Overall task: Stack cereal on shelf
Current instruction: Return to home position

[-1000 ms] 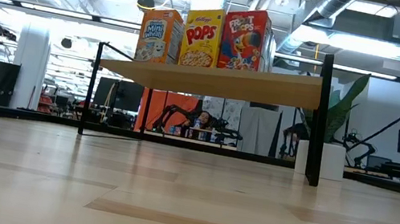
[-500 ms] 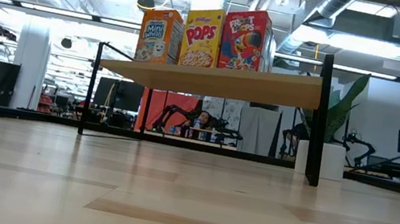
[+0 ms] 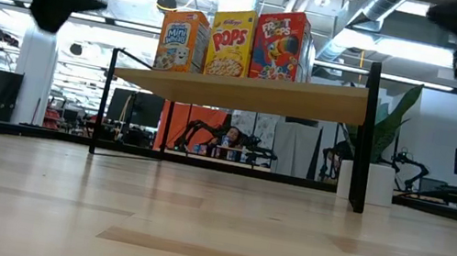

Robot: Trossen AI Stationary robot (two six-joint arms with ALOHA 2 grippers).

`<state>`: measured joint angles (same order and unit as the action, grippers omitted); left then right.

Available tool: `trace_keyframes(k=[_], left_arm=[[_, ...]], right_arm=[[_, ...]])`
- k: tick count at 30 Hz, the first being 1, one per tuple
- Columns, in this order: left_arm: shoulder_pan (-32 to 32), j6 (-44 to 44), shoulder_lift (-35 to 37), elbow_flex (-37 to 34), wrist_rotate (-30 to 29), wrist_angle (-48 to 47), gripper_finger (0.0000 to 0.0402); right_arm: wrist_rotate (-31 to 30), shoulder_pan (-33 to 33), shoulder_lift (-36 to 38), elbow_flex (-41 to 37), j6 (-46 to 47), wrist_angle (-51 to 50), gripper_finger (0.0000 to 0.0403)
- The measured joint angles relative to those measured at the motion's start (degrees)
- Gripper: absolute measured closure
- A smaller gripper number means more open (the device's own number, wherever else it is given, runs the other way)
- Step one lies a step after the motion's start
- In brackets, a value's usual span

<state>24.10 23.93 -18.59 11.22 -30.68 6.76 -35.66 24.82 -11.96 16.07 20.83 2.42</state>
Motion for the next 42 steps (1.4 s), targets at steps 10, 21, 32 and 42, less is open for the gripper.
trace_keyframes(k=[10, 21, 32, 42], left_arm=[[2.2, 5.3, 0.0, -10.6, -1.1, 11.1, 0.0109], [2.2, 6.6, 7.2, -9.0, -5.7, 2.5, 0.0109], [2.9, 11.5, 18.0, -1.1, -13.7, -26.5, 0.0109], [6.0, 3.4, 16.4, -7.7, -1.7, -11.1, 0.0109]], right_arm=[[8.5, 3.1, 4.0, -15.0, -1.9, 6.5, 0.0346], [7.1, 2.8, 9.3, -13.3, -5.1, 4.7, 0.0346], [7.3, 2.4, 11.8, -11.6, -4.5, -6.1, 0.0346], [10.1, 1.4, 10.3, -15.6, -6.3, 2.2, 0.0346]])
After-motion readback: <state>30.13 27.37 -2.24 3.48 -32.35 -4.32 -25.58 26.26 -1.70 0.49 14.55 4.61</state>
